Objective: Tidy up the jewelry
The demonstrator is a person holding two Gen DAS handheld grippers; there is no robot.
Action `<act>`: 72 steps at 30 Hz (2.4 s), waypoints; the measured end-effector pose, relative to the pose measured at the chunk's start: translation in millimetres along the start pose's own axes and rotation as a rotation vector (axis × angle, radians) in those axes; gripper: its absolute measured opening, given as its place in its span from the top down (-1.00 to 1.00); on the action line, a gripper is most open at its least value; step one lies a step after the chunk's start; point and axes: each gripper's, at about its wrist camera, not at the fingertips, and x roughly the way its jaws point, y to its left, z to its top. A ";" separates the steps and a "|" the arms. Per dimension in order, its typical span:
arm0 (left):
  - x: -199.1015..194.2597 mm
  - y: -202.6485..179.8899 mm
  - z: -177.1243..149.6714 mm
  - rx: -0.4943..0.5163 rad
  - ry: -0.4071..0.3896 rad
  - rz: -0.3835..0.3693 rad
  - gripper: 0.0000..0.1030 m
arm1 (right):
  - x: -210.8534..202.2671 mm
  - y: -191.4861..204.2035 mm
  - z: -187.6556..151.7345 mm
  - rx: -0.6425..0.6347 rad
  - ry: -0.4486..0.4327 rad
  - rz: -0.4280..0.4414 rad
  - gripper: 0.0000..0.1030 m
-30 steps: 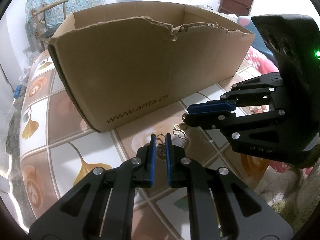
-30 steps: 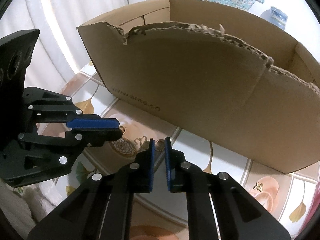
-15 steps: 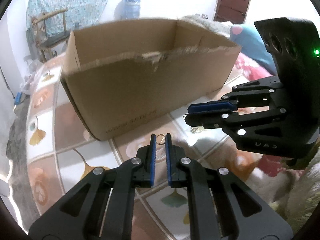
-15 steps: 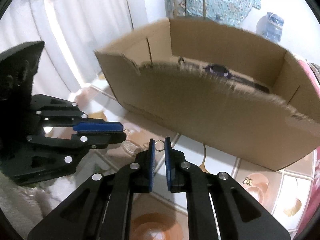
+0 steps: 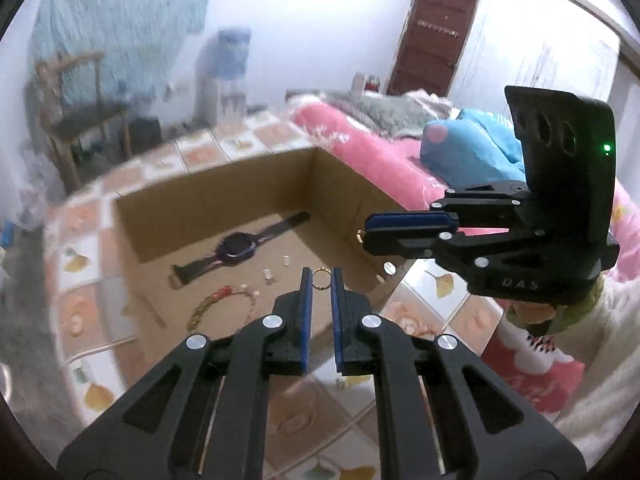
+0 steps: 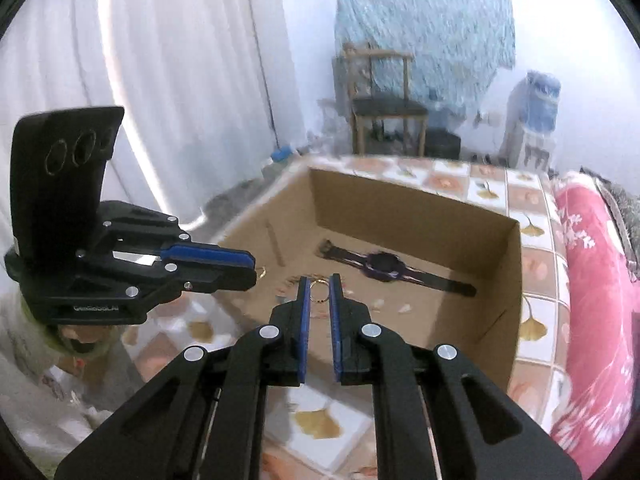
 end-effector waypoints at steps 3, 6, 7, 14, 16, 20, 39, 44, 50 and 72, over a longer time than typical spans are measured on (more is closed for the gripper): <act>37.7 11.4 12.8 -0.060 0.104 -0.043 0.84 | 26.9 -29.8 8.3 0.046 0.124 0.009 0.81; 66.3 22.1 17.8 -0.121 0.196 -0.060 0.84 | 50.7 -48.9 11.1 0.076 0.207 0.002 0.81; 72.3 22.7 18.5 -0.131 0.212 -0.059 0.84 | 58.0 -54.6 11.6 0.073 0.235 0.012 0.81; 91.4 31.8 16.4 -0.198 0.258 -0.050 0.76 | 63.6 -71.6 3.6 0.108 0.255 0.006 0.79; 90.0 33.5 16.2 -0.210 0.247 -0.050 0.76 | 57.4 -75.2 3.5 0.117 0.232 0.002 0.79; 81.2 33.0 22.5 -0.194 0.205 -0.029 0.75 | 41.9 -82.1 6.8 0.134 0.178 0.005 0.73; -69.6 13.8 -68.3 -0.101 -0.112 0.230 -0.13 | -45.1 -35.7 -69.5 0.153 -0.057 0.104 0.34; -54.4 7.7 -107.2 -0.132 -0.068 0.151 -0.15 | -18.0 -21.7 -108.7 0.213 0.022 0.126 0.34; -5.4 7.7 -125.0 -0.129 0.023 0.156 -0.15 | 19.5 -5.7 -132.6 0.252 0.120 0.102 0.34; 59.0 6.4 -125.7 0.045 0.176 0.161 0.53 | 41.4 -19.3 -131.4 0.276 0.132 0.003 0.34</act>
